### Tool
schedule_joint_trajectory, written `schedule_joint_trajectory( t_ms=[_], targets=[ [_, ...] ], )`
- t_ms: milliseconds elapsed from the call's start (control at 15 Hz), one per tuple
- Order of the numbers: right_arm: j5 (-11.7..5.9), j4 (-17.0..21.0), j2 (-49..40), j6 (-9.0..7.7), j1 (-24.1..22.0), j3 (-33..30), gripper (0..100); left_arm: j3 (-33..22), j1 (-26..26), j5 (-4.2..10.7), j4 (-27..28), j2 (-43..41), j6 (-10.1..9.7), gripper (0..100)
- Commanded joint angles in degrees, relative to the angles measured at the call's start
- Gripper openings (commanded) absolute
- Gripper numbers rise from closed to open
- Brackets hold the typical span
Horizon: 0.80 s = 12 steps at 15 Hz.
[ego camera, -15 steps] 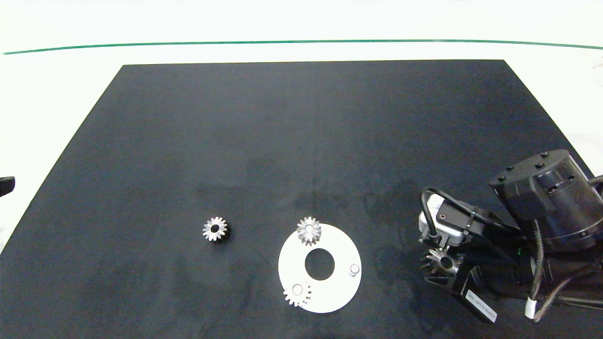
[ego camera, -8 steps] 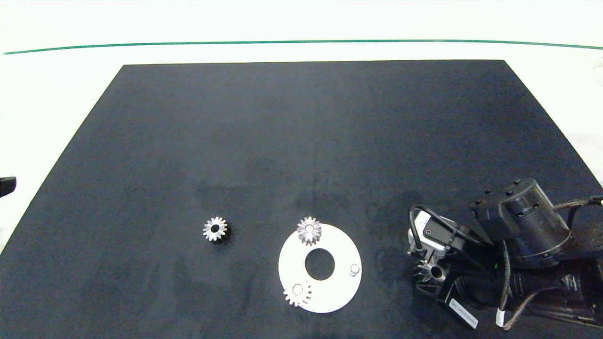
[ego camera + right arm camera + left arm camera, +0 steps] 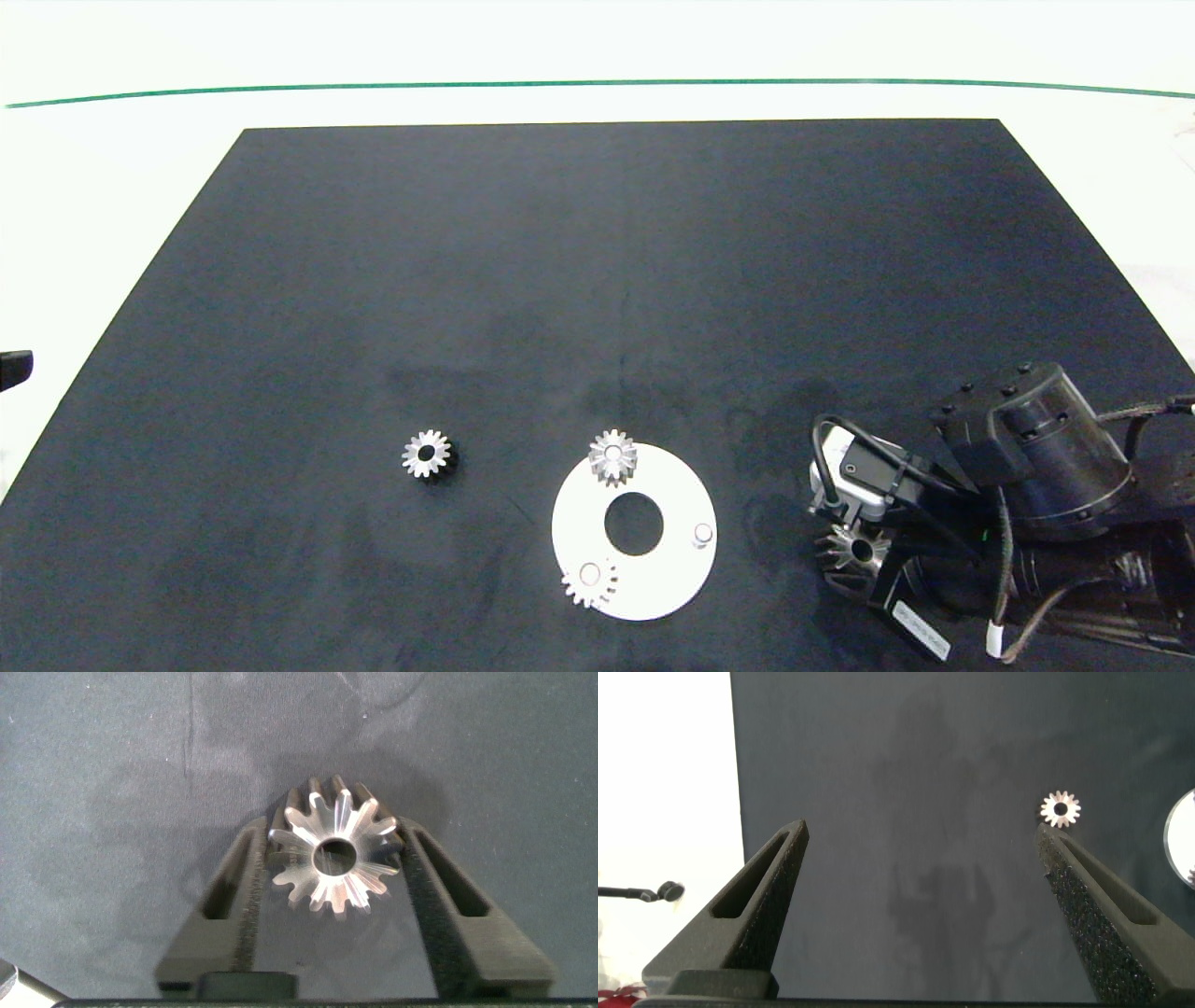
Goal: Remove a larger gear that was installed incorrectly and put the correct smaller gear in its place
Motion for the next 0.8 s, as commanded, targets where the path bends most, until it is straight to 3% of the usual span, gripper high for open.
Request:
schedule_joint_trajectory(
  t_ms=[67,267,467,600,667,800],
  targets=[
    [-0.08,0.1,-1.6,-0.05,0.0,0.8,100,0.1,0.0,0.07,0.3,0.0,0.03,100],
    [-0.7,0.2,-7.7,-0.41,-0.1,1.0,100,0.2,-0.1,-0.1,0.3,0.1,0.12,100],
    [-2.46,0.6,-19.5,-0.23,-0.2,3.8,100,1.9,-0.2,-0.1,0.3,0.3,0.03,100],
    [-2.46,0.6,-27.3,-0.23,-5.1,6.1,100,2.1,-2.8,-0.19,0.2,2.9,-0.58,100],
    [-2.37,0.7,-30.8,-0.14,-6.8,6.2,100,2.1,-5.6,-0.19,0.2,5.1,-3.83,100],
    [-2.37,0.4,-33.5,-0.14,-10.5,3.7,100,1.4,-16.3,0.25,-2.0,12.0,-11.74,100]
  ],
)
